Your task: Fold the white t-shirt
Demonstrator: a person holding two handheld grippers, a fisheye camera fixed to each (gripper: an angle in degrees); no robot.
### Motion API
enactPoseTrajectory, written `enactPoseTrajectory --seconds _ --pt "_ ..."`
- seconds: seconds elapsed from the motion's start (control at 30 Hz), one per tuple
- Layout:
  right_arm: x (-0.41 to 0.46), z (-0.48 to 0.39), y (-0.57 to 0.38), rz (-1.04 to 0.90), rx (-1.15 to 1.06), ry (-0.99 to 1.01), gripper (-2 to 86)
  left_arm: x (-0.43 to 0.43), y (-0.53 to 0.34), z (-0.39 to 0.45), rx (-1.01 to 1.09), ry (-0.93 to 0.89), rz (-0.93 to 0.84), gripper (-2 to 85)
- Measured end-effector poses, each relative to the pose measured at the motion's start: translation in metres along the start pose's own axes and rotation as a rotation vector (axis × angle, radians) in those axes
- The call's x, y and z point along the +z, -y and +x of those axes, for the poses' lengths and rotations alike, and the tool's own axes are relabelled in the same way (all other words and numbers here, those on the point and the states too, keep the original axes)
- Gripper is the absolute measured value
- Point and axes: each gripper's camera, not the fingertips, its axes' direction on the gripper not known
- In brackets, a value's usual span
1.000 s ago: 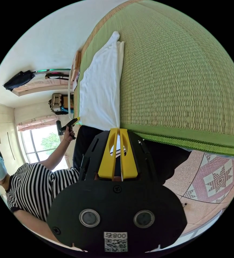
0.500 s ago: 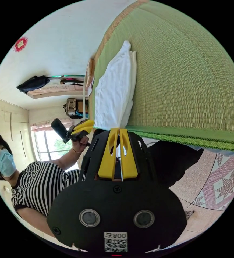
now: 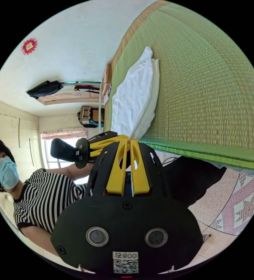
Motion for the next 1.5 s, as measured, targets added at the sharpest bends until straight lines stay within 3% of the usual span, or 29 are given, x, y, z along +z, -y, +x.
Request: enactPoseTrajectory --seconds 0.33,0.7,1.13,1.5 --pt "-0.025 0.017 0.02 0.136 0.039 0.001 3.8 0.029 -0.013 -0.012 -0.179 -0.119 0.093 1.2" --pt "0.003 0.002 0.139 0.196 0.062 -0.199 9.4 0.056 -0.006 -0.003 -0.18 -0.16 0.088 1.1" --pt "0.042 -0.002 0.211 0.171 0.078 -0.217 7.4 0.054 -0.003 -0.006 -0.198 -0.221 0.093 1.0" --pt "0.074 -0.003 0.238 0.155 0.07 -0.191 2.7 -0.006 -0.017 -0.018 -0.233 -0.246 0.136 1.0"
